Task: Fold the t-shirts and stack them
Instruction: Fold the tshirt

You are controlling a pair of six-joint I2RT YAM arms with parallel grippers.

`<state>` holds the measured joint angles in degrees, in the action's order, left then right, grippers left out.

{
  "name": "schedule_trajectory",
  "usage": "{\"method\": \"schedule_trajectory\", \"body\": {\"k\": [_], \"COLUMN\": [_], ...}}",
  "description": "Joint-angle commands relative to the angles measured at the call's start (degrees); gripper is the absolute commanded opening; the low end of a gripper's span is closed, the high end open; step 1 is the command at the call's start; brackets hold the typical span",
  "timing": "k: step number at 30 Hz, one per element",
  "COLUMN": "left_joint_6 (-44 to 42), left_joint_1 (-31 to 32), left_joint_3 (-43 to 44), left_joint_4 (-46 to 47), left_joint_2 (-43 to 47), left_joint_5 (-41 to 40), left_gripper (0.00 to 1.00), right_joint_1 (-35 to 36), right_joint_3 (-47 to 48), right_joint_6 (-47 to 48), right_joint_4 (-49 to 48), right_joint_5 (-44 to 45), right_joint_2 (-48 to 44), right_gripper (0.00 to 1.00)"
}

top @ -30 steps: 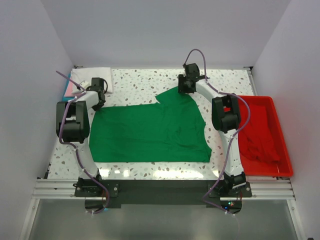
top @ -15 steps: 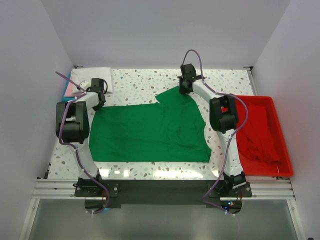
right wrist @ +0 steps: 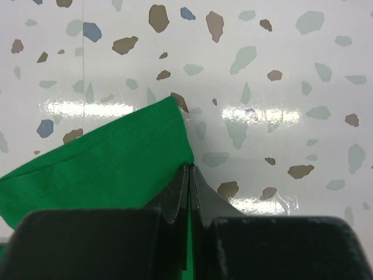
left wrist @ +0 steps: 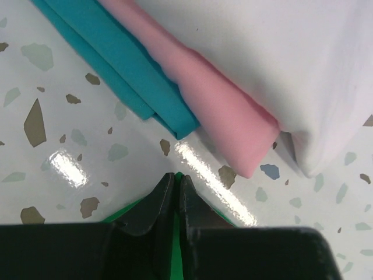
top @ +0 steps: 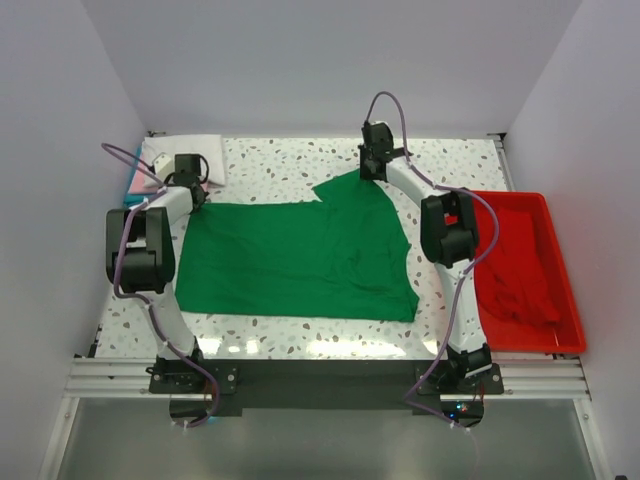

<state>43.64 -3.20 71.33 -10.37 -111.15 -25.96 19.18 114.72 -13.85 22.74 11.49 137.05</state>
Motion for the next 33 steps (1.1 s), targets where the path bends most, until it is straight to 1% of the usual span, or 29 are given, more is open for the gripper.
{"method": "schedule_trajectory", "body": {"k": [1, 7, 13, 15, 19, 26, 33], "left_joint_6": [-1.4, -1.0, -0.8, -0.9, -0.5, 0.8, 2.4], "left_joint_1": [-1.2, -2.2, -3.7, -4.0, -5.3, -6.7, -8.0], "left_joint_3": [-0.1, -0.4, -2.0, -2.8, -4.0, -8.1, -12.5], "left_joint_4": [6.3, 7.6, 9.4, 11.3, 11.8, 11.7, 10.7], "left_joint_2": [2.6, 2.2, 3.0, 3.7, 5.0, 9.3, 13.6], "left_joint_5": [0.9, 2.0, 4.2, 4.9, 6.8, 8.7, 10.3], "left_gripper": [0.00, 0.00, 0.00, 0.00, 0.00, 0.00, 0.00], "right_joint_1": [-0.4, -0.5, -0.6, -0.6, -0.6, -0.6, -0.5], "right_joint_3": [2.7, 2.4, -1.1, -4.4, -11.1, -24.7, -35.6], "right_joint_6": [1.2, 1.6, 1.1, 0.7, -0.8, -4.7, -9.3], "right_joint_4": [-3.4, -3.8, -4.3, -4.9, -5.8, -6.7, -6.5], "right_joint_5": [2.8, 3.6, 3.4, 3.2, 3.1, 3.5, 3.0], "right_joint_2": [-5.5, -7.1, -12.2, -15.1, -20.0, -28.9, -37.5], "right_gripper": [0.00, 0.00, 0.00, 0.00, 0.00, 0.00, 0.00]}}
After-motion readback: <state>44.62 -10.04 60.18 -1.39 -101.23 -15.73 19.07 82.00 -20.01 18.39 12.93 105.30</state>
